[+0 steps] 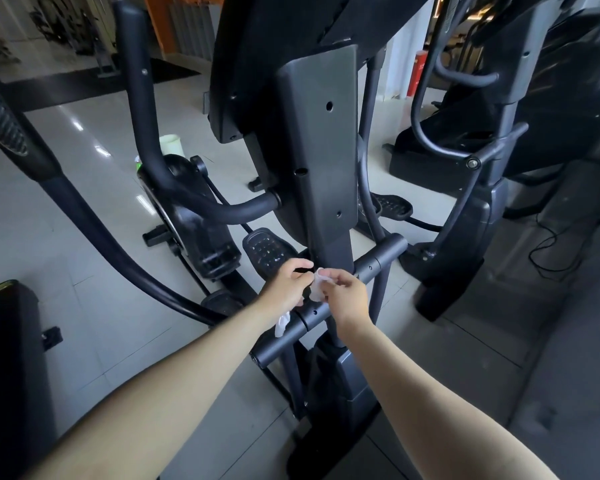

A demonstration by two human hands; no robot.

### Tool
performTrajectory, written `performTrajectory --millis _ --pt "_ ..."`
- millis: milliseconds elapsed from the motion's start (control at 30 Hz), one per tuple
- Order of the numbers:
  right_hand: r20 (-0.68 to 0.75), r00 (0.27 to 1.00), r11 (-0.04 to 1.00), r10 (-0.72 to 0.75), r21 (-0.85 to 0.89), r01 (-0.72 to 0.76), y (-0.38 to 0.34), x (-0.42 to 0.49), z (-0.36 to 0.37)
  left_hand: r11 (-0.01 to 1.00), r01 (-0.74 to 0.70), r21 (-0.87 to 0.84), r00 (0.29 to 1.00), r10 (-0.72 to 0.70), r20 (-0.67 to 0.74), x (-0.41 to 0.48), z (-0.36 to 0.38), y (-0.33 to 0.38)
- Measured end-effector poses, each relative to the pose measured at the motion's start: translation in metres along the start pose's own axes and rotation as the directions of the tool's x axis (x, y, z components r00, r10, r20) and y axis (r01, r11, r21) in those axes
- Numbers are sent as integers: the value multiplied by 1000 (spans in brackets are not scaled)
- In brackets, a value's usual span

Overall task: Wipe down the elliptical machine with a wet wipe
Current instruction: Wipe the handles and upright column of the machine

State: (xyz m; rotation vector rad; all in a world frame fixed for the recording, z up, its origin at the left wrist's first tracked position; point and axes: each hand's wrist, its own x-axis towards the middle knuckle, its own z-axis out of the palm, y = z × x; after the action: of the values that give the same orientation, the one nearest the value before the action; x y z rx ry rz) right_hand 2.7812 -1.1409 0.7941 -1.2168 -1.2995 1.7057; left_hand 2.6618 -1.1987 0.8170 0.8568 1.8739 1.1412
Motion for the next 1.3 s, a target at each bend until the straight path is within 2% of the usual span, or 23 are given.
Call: performTrajectory --millis 100,167,233,333,400,467,533,633,733,800,867,933,1033,1133,1300 --pt "37 998 983 52 173 -57 8 -2 -9 998 -15 63 993 8 114 -2 16 -13" --pt "7 999 975 52 216 -53 15 -5 -14 989 -51 141 995 38 87 -1 23 -22" --pt "22 1000 987 -2 160 -2 24 -9 -17 970 -66 236 996 50 72 3 26 -33" --pt "80 997 997 2 -72 4 38 -13 -25 911 -103 399 994 77 81 3 26 -44" --pt "-4 1000 981 3 -192 -4 40 -11 -30 881 -86 464 996 87 18 0 23 -52" --pt "-94 995 975 -28 -222 7 39 -5 -33 857 -43 513 996 77 -47 -5 20 -56" --pt "-31 999 983 -38 -179 32 37 0 -31 843 -15 538 996 57 -61 -9 19 -62" --pt "91 996 997 -18 -73 24 41 4 -22 912 -22 409 996 56 -71 -10 24 -68" --pt "117 993 999 -2 51 -4 41 2 -15 968 -42 249 999 48 -21 -12 29 -65" --pt "116 993 996 4 87 -14 38 -1 -12 978 -52 204 996 66 -63 -13 29 -60" --pt "63 998 999 19 37 -21 37 -1 -12 979 -59 193 984 90 -156 -9 26 -58" --pt "6 1000 997 21 -68 -21 37 1 -14 981 -49 187 980 84 -182 -8 23 -56" --pt "43 999 988 -15 -153 22 35 -2 -16 980 -65 187 976 102 -190 -6 23 -50" --pt "131 991 993 -33 -107 48 30 -5 -19 979 -82 188 968 123 -218 -7 24 -41" --pt "204 979 999 27 18 -31 21 2 -18 975 -211 75 953 222 -206 -14 32 -36"
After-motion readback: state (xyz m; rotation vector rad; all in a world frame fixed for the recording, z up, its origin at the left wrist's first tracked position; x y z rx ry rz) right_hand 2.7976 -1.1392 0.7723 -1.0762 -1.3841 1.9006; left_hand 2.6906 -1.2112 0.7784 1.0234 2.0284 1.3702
